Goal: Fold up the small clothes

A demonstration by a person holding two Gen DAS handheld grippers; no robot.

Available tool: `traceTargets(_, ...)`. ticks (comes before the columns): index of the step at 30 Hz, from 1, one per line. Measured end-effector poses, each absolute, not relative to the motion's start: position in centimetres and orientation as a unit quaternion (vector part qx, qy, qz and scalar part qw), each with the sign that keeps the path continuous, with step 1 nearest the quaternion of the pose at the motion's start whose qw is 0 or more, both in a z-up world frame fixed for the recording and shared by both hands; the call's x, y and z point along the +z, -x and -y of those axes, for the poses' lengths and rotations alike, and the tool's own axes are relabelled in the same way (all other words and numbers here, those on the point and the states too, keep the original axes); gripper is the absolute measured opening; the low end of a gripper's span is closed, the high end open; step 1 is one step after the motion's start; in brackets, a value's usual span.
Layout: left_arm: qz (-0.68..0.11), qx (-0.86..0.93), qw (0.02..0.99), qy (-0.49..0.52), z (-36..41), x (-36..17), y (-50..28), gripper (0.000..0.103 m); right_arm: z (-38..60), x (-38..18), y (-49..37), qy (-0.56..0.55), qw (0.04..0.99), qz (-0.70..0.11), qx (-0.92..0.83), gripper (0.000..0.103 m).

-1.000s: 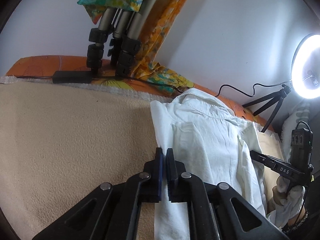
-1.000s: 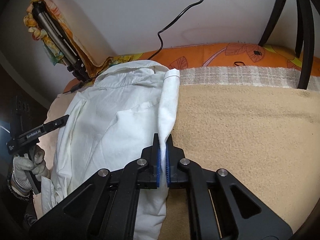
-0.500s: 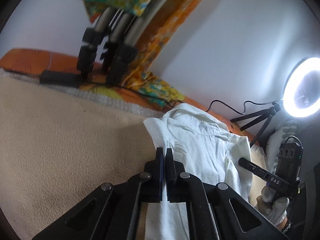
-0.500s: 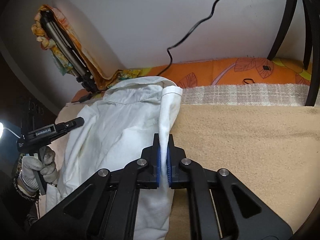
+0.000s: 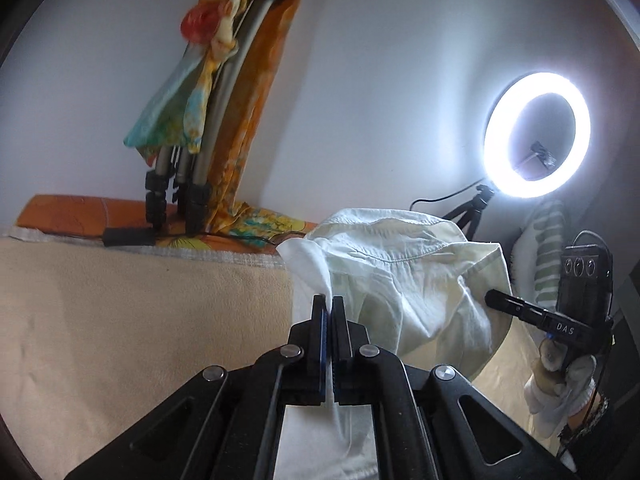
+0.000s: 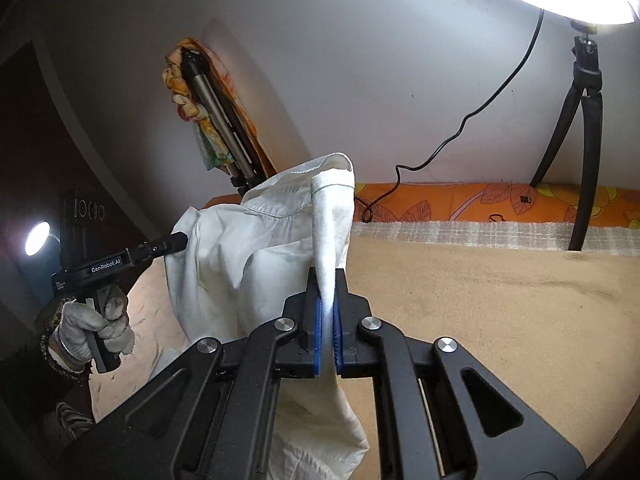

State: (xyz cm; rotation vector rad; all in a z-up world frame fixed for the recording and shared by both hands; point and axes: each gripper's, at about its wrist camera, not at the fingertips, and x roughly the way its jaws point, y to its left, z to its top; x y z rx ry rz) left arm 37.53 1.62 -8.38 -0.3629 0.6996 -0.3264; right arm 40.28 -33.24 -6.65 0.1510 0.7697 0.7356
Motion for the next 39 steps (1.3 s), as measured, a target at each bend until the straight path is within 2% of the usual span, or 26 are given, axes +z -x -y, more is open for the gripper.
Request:
traceTargets(11,-0.332,-0.174,0.919,0.123,-0.3,-7.3,-26.4,0.000,33.4,-5.1,-30.3,-0.033,0.869,-0.349,0.349,0.006)
traceTargets(21,-0.349,-0.184,0.916,0.067,1.7,-9.3,-18.2,0.000,32.9,-7.2,-21.9,0.042,0.878,-0.343,0.331,0.006)
traceTargets(30,-0.370,-0.180,0.911,0.017,1.0,-11.0,-12.6,0.000,34.7,-9.1,-17.7,0.090,0.879,-0.361,0.298,0.006)
traceTargets(31,-0.371,-0.178,0.911,0.020,0.5,-11.1,-12.0,0.000,35.1,-9.2,-17.3,0.090,0.878,-0.366,0.296,0.007)
traceTargets(32,-0.373,-0.175,0.911,0.026,0.0,-11.1,-11.6,0.000,35.6,-9.4,-17.0,0.090,0.876,-0.371,0.294,0.013)
traceTargets(33,-0.375,-0.171,0.911,0.036,-0.7,-11.2,-11.2,0.000,36.3,-9.5,-16.7,0.083,0.875,-0.377,0.292,0.025)
traceTargets(35,-0.380,-0.166,0.908,0.068,-1.9,-11.4,-11.0,0.004,37.7,-9.5,-16.4,0.060,0.875,-0.382,0.291,0.037)
traceTargets(37,-0.386,-0.163,0.901,0.112,-3.0,-11.5,-11.3,0.021,39.2,-9.5,-16.6,0.011,0.872,-0.392,0.292,0.037)
traceTargets(39,-0.391,-0.165,0.892,0.158,-3.6,-11.8,-11.8,0.028,40.7,-9.4,-17.3,-0.044,0.867,-0.399,0.296,0.037)
